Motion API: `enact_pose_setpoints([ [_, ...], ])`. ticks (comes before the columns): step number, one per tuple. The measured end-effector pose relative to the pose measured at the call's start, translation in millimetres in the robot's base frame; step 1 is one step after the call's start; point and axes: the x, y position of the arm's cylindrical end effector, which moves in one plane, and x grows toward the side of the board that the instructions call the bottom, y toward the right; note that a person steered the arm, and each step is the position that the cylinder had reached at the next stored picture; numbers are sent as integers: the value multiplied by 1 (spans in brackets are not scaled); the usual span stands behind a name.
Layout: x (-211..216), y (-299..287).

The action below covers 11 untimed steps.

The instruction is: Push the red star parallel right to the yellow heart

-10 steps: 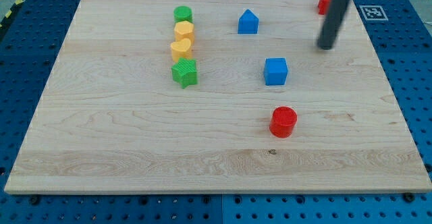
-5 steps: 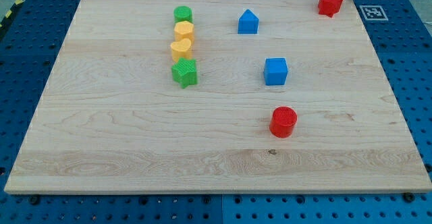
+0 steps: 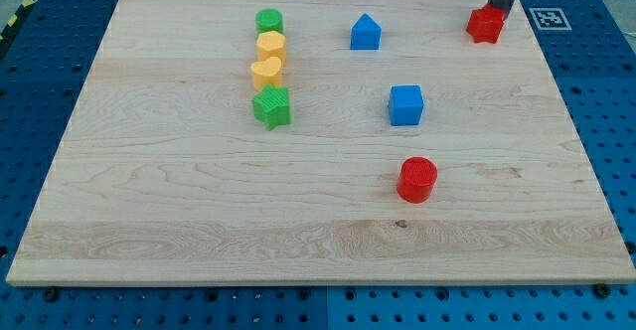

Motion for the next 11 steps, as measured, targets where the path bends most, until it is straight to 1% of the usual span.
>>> enact_pose_setpoints([
  [2,39,-3],
  [3,42,-17],
  [4,38,-39],
  [5,26,-49],
  [6,12,-49],
  [7,15,-49],
  [9,32,-76],
  [11,66,-84],
])
